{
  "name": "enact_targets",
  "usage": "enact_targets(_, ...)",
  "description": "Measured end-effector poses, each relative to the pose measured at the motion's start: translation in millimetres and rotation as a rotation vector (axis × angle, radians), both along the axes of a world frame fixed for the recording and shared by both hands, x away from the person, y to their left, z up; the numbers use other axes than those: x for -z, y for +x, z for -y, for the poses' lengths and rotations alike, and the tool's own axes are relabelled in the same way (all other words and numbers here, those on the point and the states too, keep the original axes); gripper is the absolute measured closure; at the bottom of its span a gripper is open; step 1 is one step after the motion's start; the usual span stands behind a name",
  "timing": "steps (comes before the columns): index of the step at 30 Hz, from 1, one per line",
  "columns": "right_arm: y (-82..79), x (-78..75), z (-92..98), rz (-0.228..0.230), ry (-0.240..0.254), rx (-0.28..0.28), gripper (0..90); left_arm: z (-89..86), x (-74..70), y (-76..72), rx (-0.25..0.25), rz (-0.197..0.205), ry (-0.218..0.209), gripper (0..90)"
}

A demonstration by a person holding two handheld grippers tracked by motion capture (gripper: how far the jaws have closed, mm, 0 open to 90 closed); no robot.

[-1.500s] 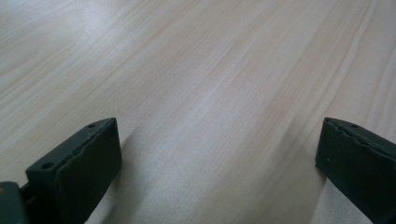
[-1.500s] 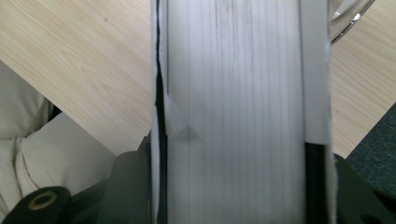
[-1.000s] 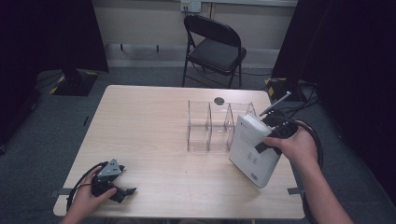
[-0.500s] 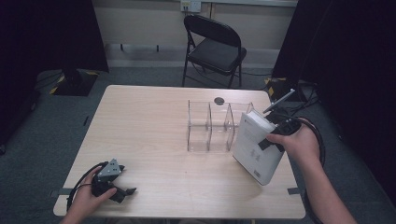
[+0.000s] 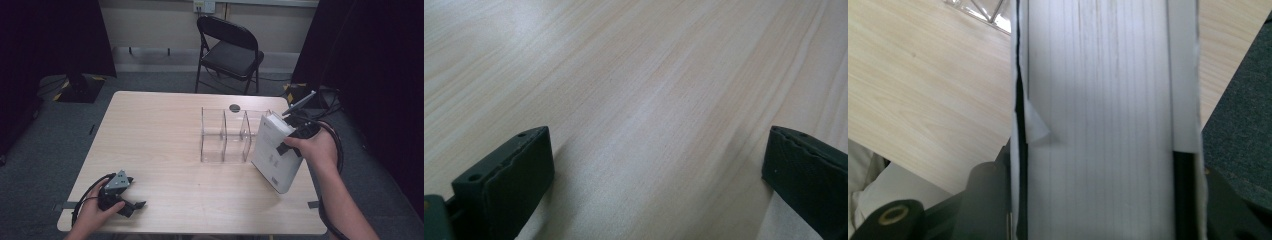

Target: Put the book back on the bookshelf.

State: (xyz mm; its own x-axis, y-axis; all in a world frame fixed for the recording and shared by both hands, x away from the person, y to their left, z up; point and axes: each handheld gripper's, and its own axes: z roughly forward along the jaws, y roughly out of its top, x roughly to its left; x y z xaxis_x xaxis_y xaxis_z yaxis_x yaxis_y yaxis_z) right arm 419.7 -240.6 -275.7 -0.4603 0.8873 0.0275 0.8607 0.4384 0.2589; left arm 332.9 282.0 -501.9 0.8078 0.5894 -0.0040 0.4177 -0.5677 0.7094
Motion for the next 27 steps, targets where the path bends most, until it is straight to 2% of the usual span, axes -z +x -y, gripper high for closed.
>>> enact_targets(6, 5.4, 0.8, -4.3, 0.003, -0.012, 0.011, 52.4, 0.0, 0.0, 0.0, 0.000, -0.001, 0.000, 0.0)
enact_targets(9, 9.2, 1.0, -6.9, 0.001, 0.010, 0.045, 52.4, 0.0, 0.0, 0.0, 0.000, 0.000, 0.000, 0.0)
enact_targets(16, 17.4, 0.8, -12.6, 0.005, 0.005, 0.070, 52.4, 0.0, 0.0, 0.1, 0.001, 0.001, 0.000, 0.0)
enact_targets(27, 26.6, 3.5, -14.4, -0.002, -0.004, 0.081, 52.5, 0.0, 0.0, 0.1, 0.001, 0.001, 0.000, 0.0)
